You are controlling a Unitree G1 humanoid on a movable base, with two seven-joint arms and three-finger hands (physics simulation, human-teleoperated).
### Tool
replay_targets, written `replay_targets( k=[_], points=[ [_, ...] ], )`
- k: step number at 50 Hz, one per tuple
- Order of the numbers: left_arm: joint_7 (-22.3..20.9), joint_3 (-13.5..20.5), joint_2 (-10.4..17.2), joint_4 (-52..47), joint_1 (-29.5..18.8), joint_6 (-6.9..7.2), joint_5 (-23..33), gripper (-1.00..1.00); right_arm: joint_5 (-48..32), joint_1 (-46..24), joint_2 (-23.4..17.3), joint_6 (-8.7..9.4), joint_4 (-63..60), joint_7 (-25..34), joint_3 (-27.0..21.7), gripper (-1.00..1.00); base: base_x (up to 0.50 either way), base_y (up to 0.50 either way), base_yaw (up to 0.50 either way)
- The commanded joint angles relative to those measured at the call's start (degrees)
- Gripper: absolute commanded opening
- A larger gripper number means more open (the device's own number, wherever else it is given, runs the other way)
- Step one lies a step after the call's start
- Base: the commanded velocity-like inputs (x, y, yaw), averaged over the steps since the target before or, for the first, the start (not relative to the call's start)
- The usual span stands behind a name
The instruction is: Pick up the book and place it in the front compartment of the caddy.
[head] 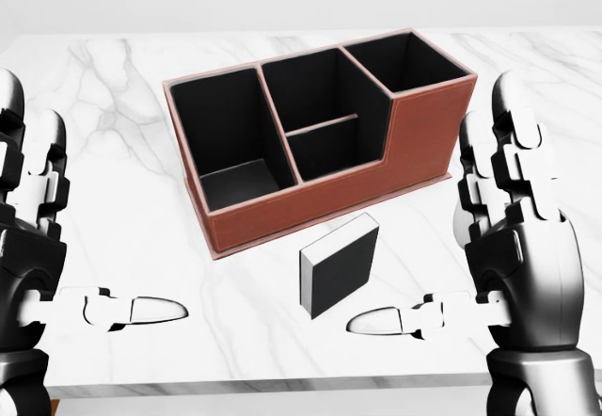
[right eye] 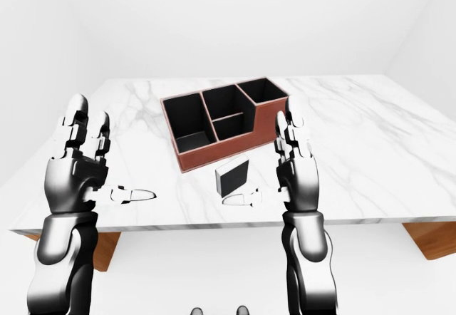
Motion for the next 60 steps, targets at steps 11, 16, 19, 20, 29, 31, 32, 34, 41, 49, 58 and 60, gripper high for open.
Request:
replay_targets(
  k=[11,16,19,20,29,31,32,34,41,49,58,60],
  points=[
    [-0.1,0.0,0.0,-0.2,0.1,0.0,-0.1,1.0,1.2,0.2,0.0,0.0,-0.5,0.4,-0.3,1.0,0.41,-0.01,0.0],
    [-0.1,0.1,0.0,-0.6,0.3,0.0,-0.2,1.0,1.2,0.3,0.0,0.0,-0.4,0.3,-0.3,1.0,0.5,-0.01,0.0],
    [-0.1,0.1,0.0,-0.7,0.1,0.0,-0.2,1.0,1.2,0.3,0.1,0.0,-0.6,0.2,-0.2,1.0,0.5,-0.01,0.0],
    [-0.1,0.1,0.0,-0.6,0.1,0.0,-0.2,1.0,1.2,0.4,0.1,0.0,-0.6,0.2,-0.2,1.0,0.5,-0.02,0.0],
    [-0.1,0.0,0.0,-0.7,0.2,0.0,-0.2,1.0,1.0,0.4,0.0,0.0,-0.1,0.2,-0.1,1.0,0.5,-0.01,0.0],
    [-0.1,0.1,0.0,-0.7,0.1,0.0,-0.2,1.0,1.0,0.3,0.1,0.0,-0.3,0.2,-0.1,1.0,0.5,-0.01,0.0],
    [-0.1,0.1,0.0,-0.6,0.1,0.0,-0.2,1.0,1.0,0.4,0.1,0.0,-0.6,0.2,0.0,1.0,0.5,-0.01,0.0],
    [-0.1,0.1,0.0,-0.4,0.1,0.0,-0.2,1.0,1.0,0.4,0.0,0.0,-0.1,0.2,0.1,1.0,0.5,-0.02,0.0],
    [-0.1,0.0,0.0,-0.6,0.1,0.0,-0.2,1.0,0.2,0.2,0.0,0.0,-0.2,-0.1,0.2,1.0,0.26,0.0,0.0],
    [0.0,0.2,0.0,-1.1,0.0,0.0,-0.3,1.0,-0.8,0.0,0.0,0.0,-0.2,-0.5,0.5,1.0,0.0,0.0,0.0],
    [-0.1,0.3,0.1,-0.4,-0.1,0.0,-0.4,1.0,-0.9,0.0,0.0,0.0,0.2,-0.3,0.4,1.0,0.0,0.0,0.0],
    [-0.1,0.4,0.1,-0.4,-0.2,0.0,-0.4,1.0,-1.0,-0.2,0.0,0.0,-0.3,-0.4,0.3,1.0,0.0,0.0,0.0]
  ],
)
